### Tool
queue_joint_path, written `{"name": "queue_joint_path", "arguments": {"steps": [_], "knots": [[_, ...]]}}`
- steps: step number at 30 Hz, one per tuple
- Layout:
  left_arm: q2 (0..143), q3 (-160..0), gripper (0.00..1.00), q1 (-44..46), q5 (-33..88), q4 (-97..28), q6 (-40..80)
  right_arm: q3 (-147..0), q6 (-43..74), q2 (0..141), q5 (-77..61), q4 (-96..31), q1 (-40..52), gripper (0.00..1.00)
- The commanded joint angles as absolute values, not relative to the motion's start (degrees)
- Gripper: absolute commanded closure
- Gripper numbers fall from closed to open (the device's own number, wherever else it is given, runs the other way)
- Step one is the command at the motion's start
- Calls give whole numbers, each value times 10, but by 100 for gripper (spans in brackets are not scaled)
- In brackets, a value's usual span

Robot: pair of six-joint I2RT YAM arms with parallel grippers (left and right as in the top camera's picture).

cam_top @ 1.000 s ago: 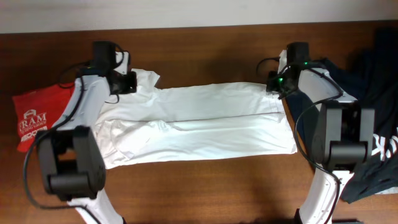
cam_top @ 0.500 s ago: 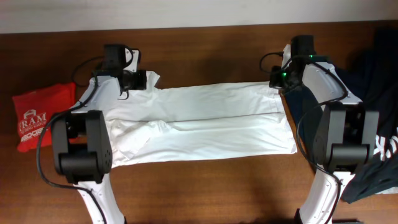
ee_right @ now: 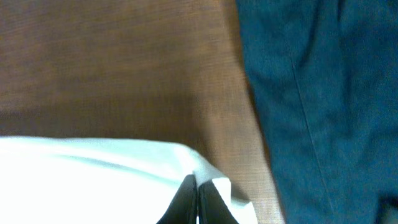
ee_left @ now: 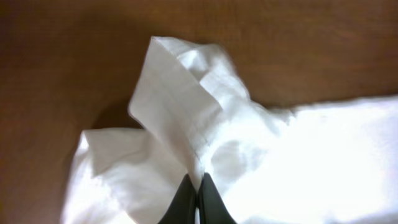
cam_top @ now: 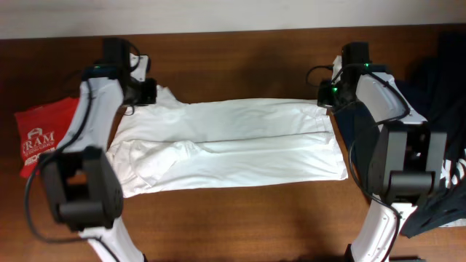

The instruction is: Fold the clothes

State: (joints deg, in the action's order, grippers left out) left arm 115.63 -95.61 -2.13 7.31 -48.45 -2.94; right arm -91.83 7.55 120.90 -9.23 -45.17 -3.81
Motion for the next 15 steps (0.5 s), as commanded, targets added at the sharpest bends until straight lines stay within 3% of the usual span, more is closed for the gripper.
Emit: {"name": "queue_joint_path", "arguments": {"steps": [1,9,15], "knots": [[1063,-972,100,-31,77,-593,-19,-929,77,1156,-81,-505,-46,96],[1021,-970,100,-32,63,-779,-19,-929,77,1110,-33,-649,-69,96],[1021,-950,100,-32,32,-830,7,-929,77,1110,-9,-758,-80,96]]}}
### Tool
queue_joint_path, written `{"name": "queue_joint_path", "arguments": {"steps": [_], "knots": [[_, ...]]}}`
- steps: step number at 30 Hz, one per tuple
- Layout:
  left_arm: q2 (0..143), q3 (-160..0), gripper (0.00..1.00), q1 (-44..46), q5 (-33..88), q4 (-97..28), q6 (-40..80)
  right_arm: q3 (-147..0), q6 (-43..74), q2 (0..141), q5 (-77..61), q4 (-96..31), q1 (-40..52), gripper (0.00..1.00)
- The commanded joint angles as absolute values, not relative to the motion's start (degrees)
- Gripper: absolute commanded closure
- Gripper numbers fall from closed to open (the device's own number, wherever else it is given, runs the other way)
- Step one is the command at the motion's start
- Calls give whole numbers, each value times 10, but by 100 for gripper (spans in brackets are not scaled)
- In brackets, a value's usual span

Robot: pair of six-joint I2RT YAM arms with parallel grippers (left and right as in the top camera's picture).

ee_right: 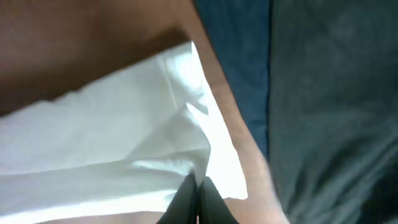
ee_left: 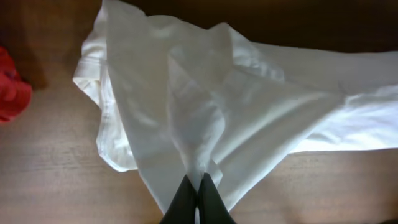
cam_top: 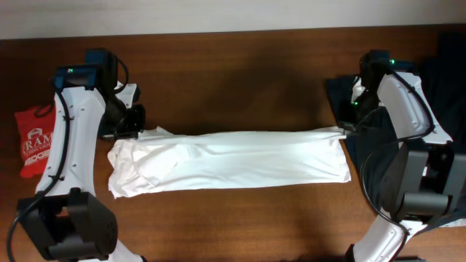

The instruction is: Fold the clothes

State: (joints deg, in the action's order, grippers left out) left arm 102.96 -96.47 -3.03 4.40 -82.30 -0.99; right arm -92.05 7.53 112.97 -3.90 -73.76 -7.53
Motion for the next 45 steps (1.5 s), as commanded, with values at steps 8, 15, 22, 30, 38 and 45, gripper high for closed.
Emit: {"name": "queue_joint_path", "arguments": {"steps": [8,15,22,30,38,45], "knots": [[1021,-851,100,-32,38,-847,9,-928,77,1110,37,-811,-80,94],[1021,-791,97,-32,31,-847,9,-928,77,1110,37,-845,-80,81],[1021,-790,70,-32,24,-814,9,-928,77,1110,31,-848,-78,76],[1023,-785,61,-11,187,-649,9,-928,58,1110,-15,-832,-79,72],[1014,-722,80,37,186,-659,24,-877,58,1110,-15,-785,-79,66],[917,-721,59,39,26,-713,69,-824,58,1110,-17,-750,-79,51]]}}
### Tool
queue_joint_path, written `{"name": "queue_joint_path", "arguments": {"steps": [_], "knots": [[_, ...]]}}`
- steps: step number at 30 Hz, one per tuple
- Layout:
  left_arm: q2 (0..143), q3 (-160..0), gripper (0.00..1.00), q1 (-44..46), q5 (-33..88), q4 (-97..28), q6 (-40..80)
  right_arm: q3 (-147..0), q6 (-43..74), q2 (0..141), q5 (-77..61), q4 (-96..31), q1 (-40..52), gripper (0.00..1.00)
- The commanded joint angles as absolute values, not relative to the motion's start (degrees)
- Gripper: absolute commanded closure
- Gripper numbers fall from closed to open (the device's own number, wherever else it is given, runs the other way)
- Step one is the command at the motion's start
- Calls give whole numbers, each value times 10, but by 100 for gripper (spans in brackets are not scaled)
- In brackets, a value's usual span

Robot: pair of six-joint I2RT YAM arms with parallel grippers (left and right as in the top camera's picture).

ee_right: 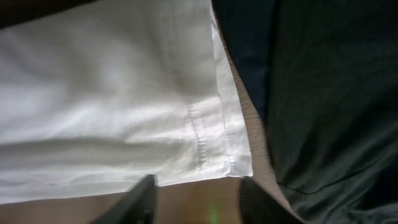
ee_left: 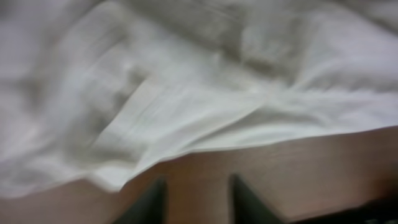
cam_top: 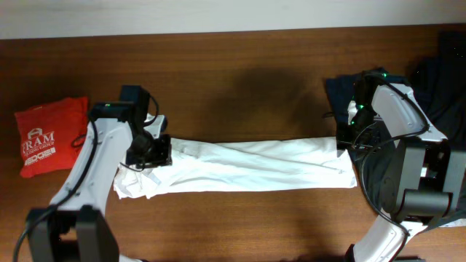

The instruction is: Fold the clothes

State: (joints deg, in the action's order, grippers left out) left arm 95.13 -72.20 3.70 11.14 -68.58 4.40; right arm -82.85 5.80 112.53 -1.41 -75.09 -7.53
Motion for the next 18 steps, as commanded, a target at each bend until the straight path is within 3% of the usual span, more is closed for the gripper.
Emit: {"name": "queue_joint_path", "arguments": {"steps": [1,5,10,12,14,16,18], "knots": [[917,-715,59,38,8,-721,84,-824,58,1110,-20,-750,-79,51],[917,-648,60,16,-9,-691,98,-824,58,1110,-20,-752,-79,49],[918,-533,59,-37,-9,-531,98,-824,58,1110,-23,-759,-79,48],[919,-526,60,-60,-9,-469,98,-824,58,1110,-23,-758,-80,43],[919,-526,59,-74,-9,-423,98,-824,55,1110,-23,-759,-80,32],[919,-526,56,-80,-8,-427,98,-823,26,1110,-26,-761,-79,21],[919,-535,50,-81,-1,-446,98,-814,-1,1110,-28,-758,-79,18]]}}
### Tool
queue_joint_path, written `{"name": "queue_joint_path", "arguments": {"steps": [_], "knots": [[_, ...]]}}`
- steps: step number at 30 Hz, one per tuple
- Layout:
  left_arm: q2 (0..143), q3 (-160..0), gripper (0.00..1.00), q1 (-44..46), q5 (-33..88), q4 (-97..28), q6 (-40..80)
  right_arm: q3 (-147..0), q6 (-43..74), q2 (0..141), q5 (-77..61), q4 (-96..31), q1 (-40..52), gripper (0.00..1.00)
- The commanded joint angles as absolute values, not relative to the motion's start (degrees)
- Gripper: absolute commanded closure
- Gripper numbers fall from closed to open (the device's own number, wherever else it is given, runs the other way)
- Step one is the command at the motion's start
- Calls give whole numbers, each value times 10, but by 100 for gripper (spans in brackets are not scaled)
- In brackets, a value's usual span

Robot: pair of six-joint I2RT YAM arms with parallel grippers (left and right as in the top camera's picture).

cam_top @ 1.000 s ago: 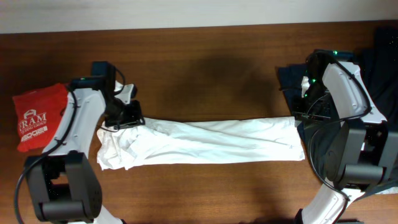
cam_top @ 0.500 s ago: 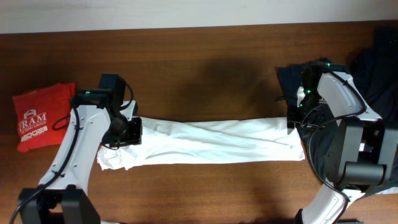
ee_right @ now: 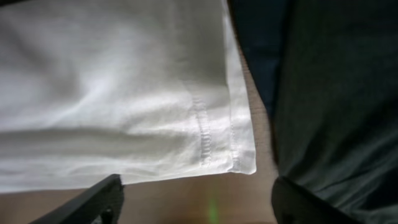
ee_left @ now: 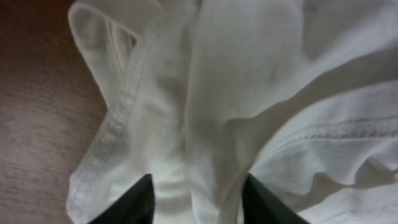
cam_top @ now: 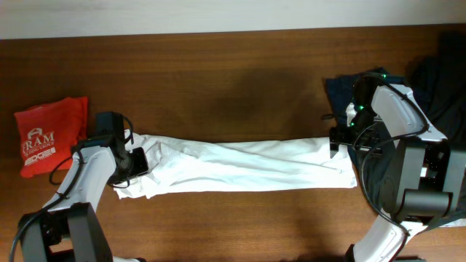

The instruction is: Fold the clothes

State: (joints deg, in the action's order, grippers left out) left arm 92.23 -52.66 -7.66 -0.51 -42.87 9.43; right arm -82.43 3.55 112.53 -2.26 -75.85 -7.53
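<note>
A white garment [cam_top: 240,166] lies folded into a long narrow band across the table, crumpled at its left end [ee_left: 205,93] and flat with a stitched hem at its right end [ee_right: 124,93]. My left gripper [cam_top: 135,164] is open just over the crumpled left end, its fingers [ee_left: 132,202] spread above the cloth. My right gripper [cam_top: 336,140] hangs open over the right end; one finger [ee_right: 93,202] is over bare wood below the hem, the other over dark cloth.
A red pouch [cam_top: 49,136] with white print lies at the table's left edge. Dark blue and grey clothes [cam_top: 437,109] are piled at the right, close beside the white hem [ee_right: 336,112]. Bare wood lies in front of the band.
My left gripper has moved left, from the band's upper left part to its crumpled left end. The right gripper's fingers stand wider apart. The garment lies as before.
First the garment lay wide and both grippers were shut on its far corners. Then those corners were over the near half, making a narrower band. Later both grippers were open and the band lay flat. Now both hover open at its ends.
</note>
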Motion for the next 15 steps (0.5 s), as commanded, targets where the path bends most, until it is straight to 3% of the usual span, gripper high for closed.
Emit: {"name": "queue_joint_path", "arguments": {"steps": [1,5,11,15], "knots": [[919,-549,49,-81,10,-466,98,-805,-16,1110,-34,-749,-80,18],[910,-612,44,-81,15,-523,98,-771,-84,1110,-84,-709,-80,18],[893,-643,40,-81,15,-541,98,-696,-80,1110,-74,-608,-80,18],[893,-643,38,-81,15,-541,98,-692,-48,1110,1,-606,-80,20]]}}
